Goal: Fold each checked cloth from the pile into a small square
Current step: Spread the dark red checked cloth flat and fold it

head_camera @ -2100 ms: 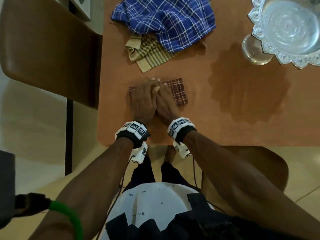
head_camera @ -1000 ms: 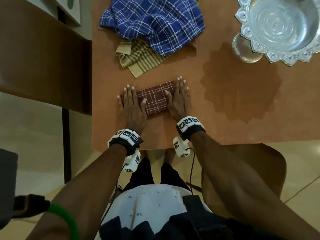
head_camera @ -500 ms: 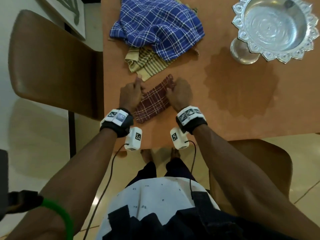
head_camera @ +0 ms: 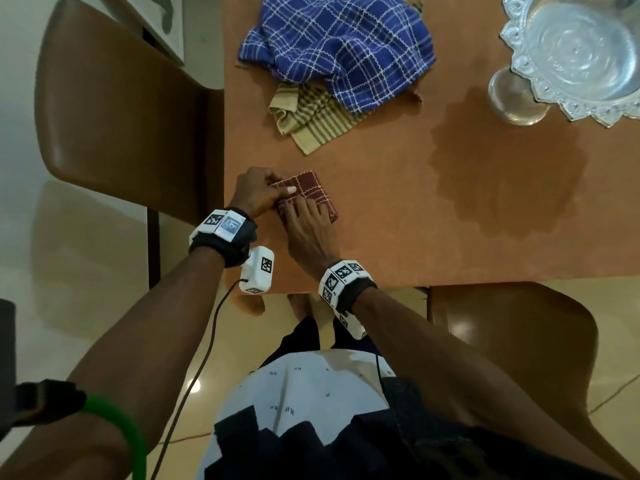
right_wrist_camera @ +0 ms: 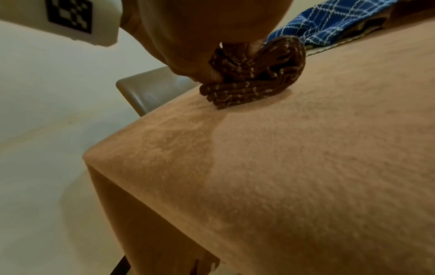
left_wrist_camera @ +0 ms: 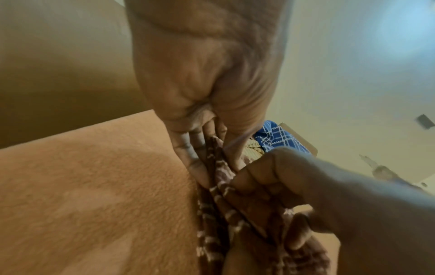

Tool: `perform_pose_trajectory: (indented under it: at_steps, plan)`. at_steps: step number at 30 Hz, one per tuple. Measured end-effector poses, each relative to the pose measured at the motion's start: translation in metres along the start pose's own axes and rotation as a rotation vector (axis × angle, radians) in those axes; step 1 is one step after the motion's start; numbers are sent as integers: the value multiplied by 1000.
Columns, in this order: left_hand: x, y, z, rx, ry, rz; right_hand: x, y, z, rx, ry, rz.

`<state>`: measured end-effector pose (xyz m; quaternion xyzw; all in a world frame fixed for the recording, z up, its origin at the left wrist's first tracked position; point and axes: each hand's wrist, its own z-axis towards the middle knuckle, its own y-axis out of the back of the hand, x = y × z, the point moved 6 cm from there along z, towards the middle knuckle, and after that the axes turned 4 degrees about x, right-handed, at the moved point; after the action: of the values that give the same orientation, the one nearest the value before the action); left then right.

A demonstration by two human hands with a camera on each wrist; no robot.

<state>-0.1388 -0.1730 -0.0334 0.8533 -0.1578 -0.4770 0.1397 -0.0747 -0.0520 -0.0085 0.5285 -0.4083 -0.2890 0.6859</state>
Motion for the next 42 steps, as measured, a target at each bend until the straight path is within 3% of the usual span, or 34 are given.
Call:
perform_pose_trajectory:
  at_steps: [6,11,15,17,27,30,32,36,42]
  plan:
    - [-9,0,-4,-58,-183,303,-8,-5,-3,106,41,108]
    - [-8,-3,-9,-67,-244,464,-24,15,14,12,139,185]
    - [-6,-3,-15,-186,-207,553,-39,-21,17,321,214,89]
    - [-3,-6,-18,-205,-193,543,-47,-34,10,326,231,53]
    - [-1,-9,-11,-150,-161,584,-59,-32,-5,280,16,175]
    - [-7,-11,-4,-42,-127,609,-57,-25,-4,311,-50,138]
    - [-14,-12,-2,69,-91,517,-60,-19,1,300,-185,240]
    - [-28,-10,-7,278,17,-6,-81,9,21,108,-505,686]
    - [-56,6,-5,316,8,-270,-100,24,42,322,-645,1397]
